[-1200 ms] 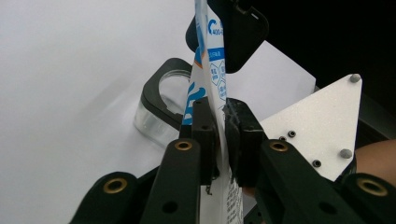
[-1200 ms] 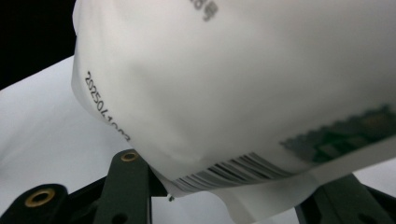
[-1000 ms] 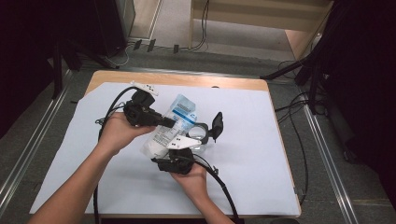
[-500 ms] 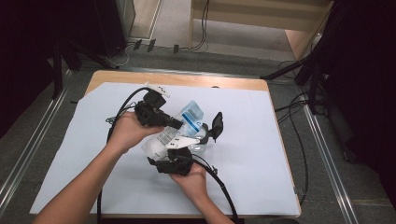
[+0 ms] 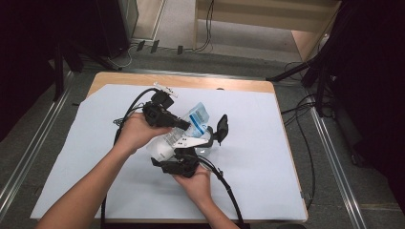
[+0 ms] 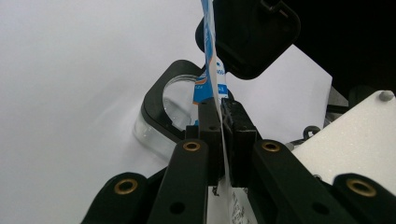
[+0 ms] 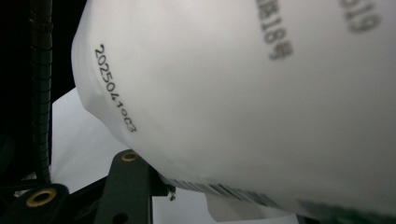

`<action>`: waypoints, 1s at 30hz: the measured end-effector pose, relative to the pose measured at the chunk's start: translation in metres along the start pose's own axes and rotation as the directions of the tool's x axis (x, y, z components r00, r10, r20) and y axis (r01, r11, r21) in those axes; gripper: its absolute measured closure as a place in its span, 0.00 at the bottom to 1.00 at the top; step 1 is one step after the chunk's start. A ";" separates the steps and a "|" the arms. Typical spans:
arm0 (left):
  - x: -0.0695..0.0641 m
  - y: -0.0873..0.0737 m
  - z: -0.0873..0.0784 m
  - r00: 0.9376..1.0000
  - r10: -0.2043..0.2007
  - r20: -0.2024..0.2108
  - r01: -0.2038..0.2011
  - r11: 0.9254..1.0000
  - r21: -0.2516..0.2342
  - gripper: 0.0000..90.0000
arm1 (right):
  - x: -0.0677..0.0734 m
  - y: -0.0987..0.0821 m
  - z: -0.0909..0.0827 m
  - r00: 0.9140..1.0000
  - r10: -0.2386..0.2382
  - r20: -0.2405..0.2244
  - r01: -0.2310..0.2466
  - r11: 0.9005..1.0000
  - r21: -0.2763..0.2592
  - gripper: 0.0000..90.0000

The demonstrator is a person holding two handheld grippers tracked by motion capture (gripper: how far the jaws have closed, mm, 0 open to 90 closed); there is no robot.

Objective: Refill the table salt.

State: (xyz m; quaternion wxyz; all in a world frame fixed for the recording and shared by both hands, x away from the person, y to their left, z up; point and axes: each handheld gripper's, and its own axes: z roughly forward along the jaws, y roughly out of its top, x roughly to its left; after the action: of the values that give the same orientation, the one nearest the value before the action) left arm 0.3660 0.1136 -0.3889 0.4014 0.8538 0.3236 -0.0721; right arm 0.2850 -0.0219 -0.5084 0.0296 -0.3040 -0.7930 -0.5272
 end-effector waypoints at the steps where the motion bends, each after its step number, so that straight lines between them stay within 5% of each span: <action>1: 0.000 0.000 0.001 1.000 -0.002 -0.002 0.002 1.000 0.005 0.98 | 0.000 0.000 0.000 1.000 -0.001 0.002 0.001 1.000 0.000 0.62; 11: 0.001 0.004 0.009 1.000 -0.016 -0.012 0.016 1.000 0.001 0.99 | 0.001 0.001 -0.001 0.999 -0.040 -0.008 0.040 0.999 0.003 0.63; 25: 0.004 0.004 0.006 0.999 -0.033 -0.016 0.033 0.999 0.010 0.94 | -0.009 0.002 -0.004 0.997 0.054 -0.059 -0.055 0.998 -0.023 0.70; 30: 0.003 0.002 0.003 0.999 -0.031 -0.022 0.031 0.999 0.014 0.96 | -0.008 0.002 -0.004 0.997 0.045 -0.060 -0.046 0.999 -0.025 0.70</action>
State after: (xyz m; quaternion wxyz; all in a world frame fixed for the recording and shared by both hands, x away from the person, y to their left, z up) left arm 0.3701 0.1124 -0.3905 0.3908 0.8522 0.3406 -0.0711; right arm 0.2921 -0.0283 -0.5079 0.0610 -0.3065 -0.7776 -0.5456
